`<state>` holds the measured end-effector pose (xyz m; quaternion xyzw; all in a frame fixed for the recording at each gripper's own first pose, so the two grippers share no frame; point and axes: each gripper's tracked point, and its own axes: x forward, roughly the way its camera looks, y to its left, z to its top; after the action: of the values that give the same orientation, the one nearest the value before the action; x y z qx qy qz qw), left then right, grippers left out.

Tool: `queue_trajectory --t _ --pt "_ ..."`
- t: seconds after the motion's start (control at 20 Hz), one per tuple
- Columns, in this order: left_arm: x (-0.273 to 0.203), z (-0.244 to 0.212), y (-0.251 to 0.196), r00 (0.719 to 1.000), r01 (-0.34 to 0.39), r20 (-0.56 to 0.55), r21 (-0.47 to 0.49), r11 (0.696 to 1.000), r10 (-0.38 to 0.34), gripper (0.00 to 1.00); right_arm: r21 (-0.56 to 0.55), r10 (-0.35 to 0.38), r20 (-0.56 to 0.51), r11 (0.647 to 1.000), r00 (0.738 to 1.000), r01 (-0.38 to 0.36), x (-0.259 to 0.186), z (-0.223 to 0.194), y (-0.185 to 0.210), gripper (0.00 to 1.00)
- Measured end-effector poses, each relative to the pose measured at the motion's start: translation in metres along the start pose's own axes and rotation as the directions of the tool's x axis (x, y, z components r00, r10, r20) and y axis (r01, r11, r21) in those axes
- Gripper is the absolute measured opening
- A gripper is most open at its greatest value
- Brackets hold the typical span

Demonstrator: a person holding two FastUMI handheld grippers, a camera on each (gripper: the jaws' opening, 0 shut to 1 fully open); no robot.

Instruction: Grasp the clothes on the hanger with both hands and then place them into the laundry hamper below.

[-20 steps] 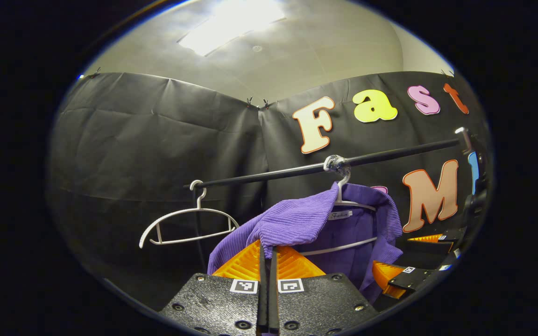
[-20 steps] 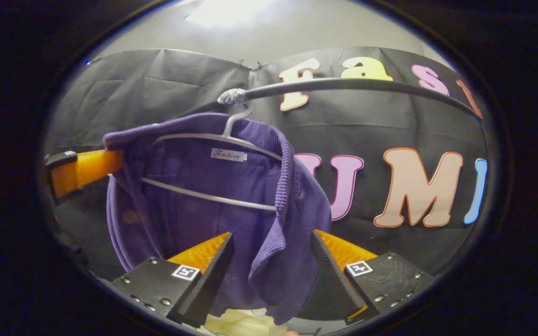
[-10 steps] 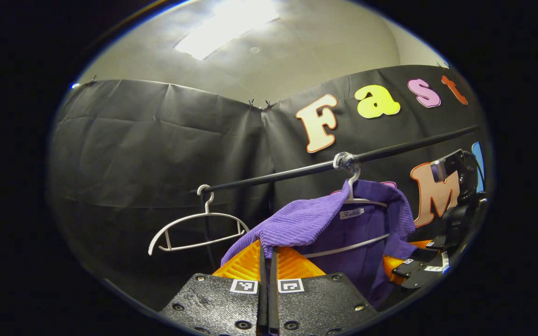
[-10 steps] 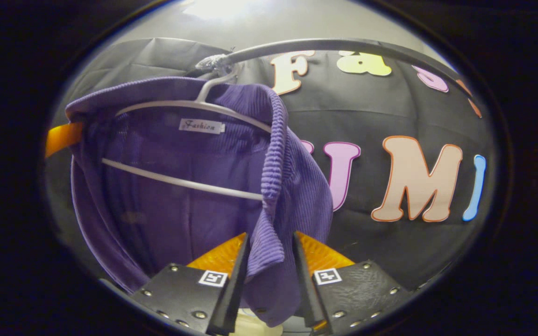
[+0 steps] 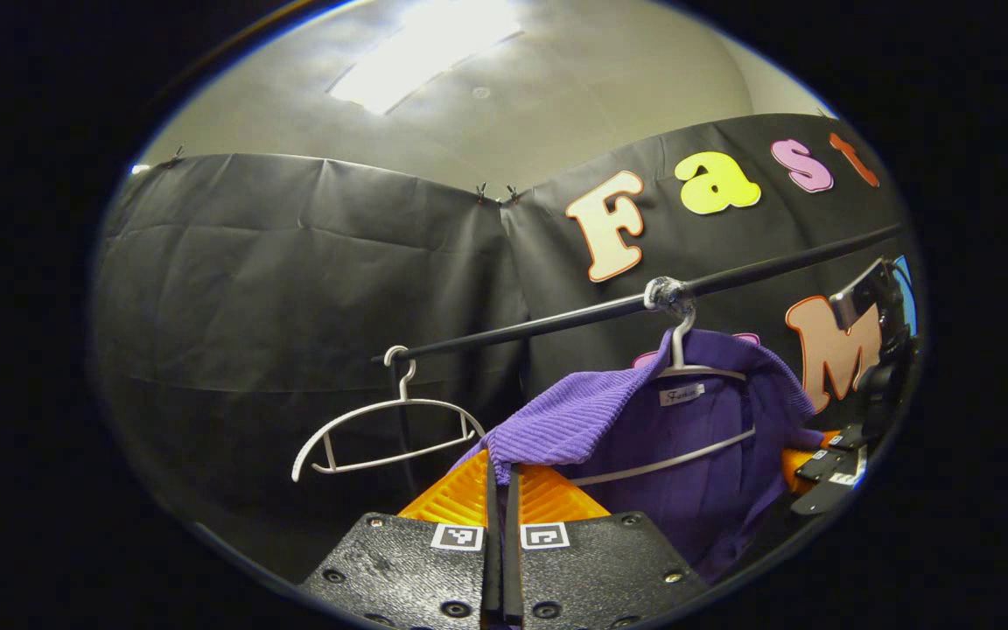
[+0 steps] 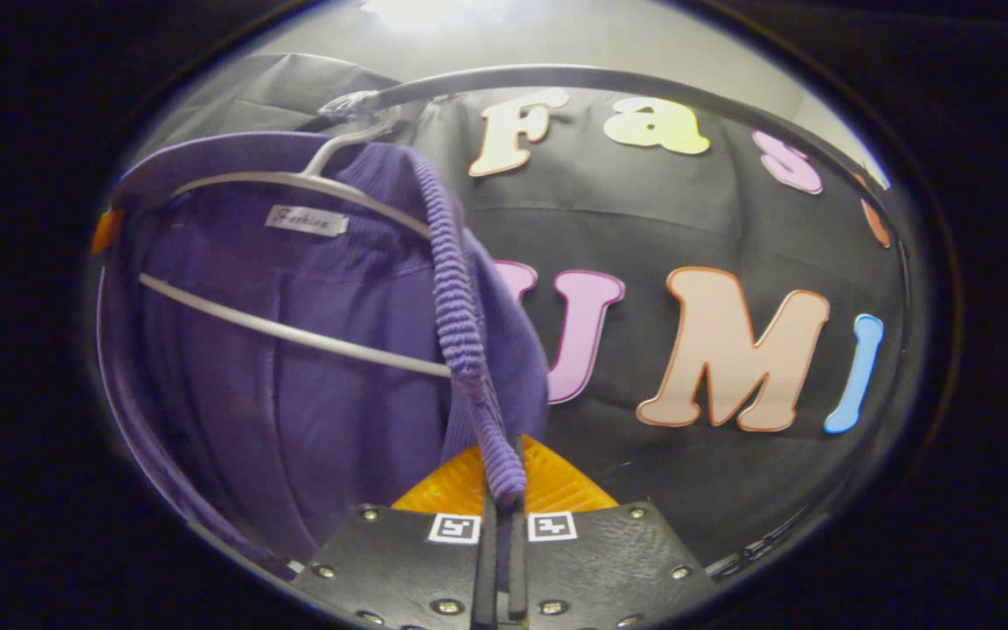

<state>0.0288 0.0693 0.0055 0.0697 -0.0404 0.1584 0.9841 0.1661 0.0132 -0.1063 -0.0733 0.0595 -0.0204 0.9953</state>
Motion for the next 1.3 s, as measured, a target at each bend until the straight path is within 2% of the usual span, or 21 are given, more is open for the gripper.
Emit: queue_trajectory --t 0.05,0.4,0.45,0.55,0.6,0.7,0.85,0.95,1.15,1.3 --pt "0.001 0.001 0.001 1.0 -0.006 0.0 -0.001 1.0 0.006 0.01 0.0 -0.015 0.01 1.0 1.0 0.015 0.003 0.003 -0.007 0.06" --pt "0.013 0.016 0.019 0.999 -0.033 0.025 0.008 0.999 0.033 0.01 0.012 -0.1 0.092 0.995 0.991 0.1 0.022 0.035 -0.056 0.06" --pt "0.015 0.018 0.02 0.999 -0.024 0.025 0.01 1.0 0.024 0.04 0.004 -0.103 0.1 0.995 0.99 0.104 0.025 0.037 -0.058 0.06" --pt "0.021 0.023 0.023 1.0 -0.004 0.017 -0.006 1.0 0.005 0.0 -0.016 -0.114 0.128 0.993 0.985 0.117 0.027 0.047 -0.063 0.07" --pt "0.023 0.024 0.027 1.0 0.002 0.011 -0.02 1.0 -0.002 0.03 -0.016 -0.112 0.135 0.993 0.984 0.116 0.029 0.049 -0.063 0.06" --pt "0.03 0.029 0.031 1.0 0.017 0.008 -0.048 0.999 -0.017 0.01 -0.01 -0.114 0.146 0.993 0.983 0.117 0.032 0.052 -0.065 0.06" --pt "0.034 0.042 0.034 0.997 0.071 0.02 -0.046 0.996 -0.07 0.0 -0.004 -0.116 0.158 0.993 0.981 0.118 0.034 0.055 -0.065 0.06" --pt "0.038 0.048 0.033 0.992 0.126 0.02 -0.047 0.991 -0.125 0.03 -0.002 -0.117 0.162 0.993 0.98 0.119 0.035 0.057 -0.065 0.06" --pt "0.041 0.058 0.034 0.973 0.231 0.008 -0.014 0.973 -0.23 0.02 0.007 -0.11 0.167 0.994 0.98 0.11 0.041 0.057 -0.064 0.06" --pt "0.042 0.061 0.036 0.96 0.279 -0.005 -0.022 0.96 -0.279 0.03 0.016 -0.107 0.169 0.994 0.98 0.106 0.045 0.059 -0.062 0.06"
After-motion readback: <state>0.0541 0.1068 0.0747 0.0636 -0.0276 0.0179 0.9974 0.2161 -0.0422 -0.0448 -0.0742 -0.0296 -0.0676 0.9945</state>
